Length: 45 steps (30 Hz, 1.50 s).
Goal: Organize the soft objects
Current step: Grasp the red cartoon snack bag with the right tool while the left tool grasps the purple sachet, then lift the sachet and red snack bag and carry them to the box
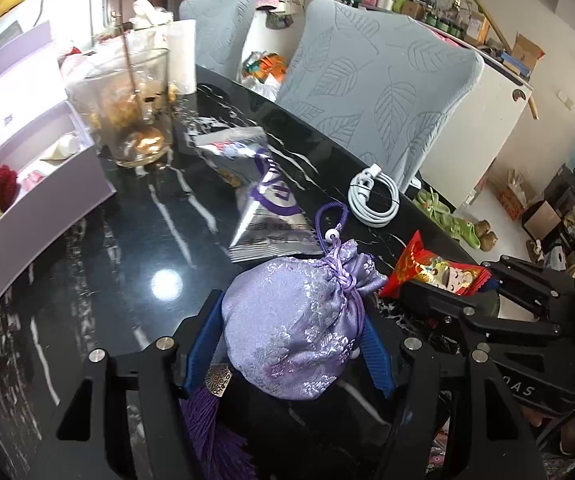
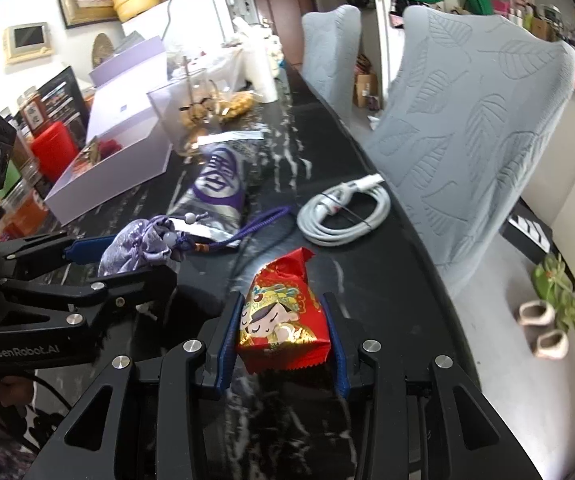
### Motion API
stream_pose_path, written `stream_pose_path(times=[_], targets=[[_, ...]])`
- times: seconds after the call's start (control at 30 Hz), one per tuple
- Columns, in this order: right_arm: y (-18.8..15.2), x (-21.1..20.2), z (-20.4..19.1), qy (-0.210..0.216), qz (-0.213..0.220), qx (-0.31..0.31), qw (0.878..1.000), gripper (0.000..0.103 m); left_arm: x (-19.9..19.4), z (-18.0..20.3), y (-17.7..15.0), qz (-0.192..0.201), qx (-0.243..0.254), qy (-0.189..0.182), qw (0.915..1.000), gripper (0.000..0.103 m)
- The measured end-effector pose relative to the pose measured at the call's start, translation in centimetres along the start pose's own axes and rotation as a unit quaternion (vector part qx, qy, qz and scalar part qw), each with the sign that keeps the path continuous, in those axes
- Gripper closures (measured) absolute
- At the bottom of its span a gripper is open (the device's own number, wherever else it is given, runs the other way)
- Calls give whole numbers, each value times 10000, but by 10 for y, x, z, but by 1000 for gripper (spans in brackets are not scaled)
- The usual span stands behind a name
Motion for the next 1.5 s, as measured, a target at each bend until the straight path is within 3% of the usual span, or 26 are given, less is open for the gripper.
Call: stream_pose_path(times=[0.6, 0.97, 1.5], targets=[[14, 4, -86, 803, 194, -989, 9917, 66, -62, -62, -25, 488, -828, 731, 9927, 40], [17, 7, -144, 1441, 162, -1555, 9771, 66, -100, -104, -46, 717, -1430, 1174, 9801, 40], [33, -3, -213, 2077, 385, -2077, 9551, 66, -149, -147, -59, 1195, -1876, 1618, 9614, 40]])
Point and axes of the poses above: each gripper's, at about its wrist camera, not at the fingertips, and x roughly the way its jaws point, z to its right, y to its top, the point moved 7 cm from there along x, roughly the way its jaws point, and after that the axes turned 6 degrees about -y, right-handed, at the moved point
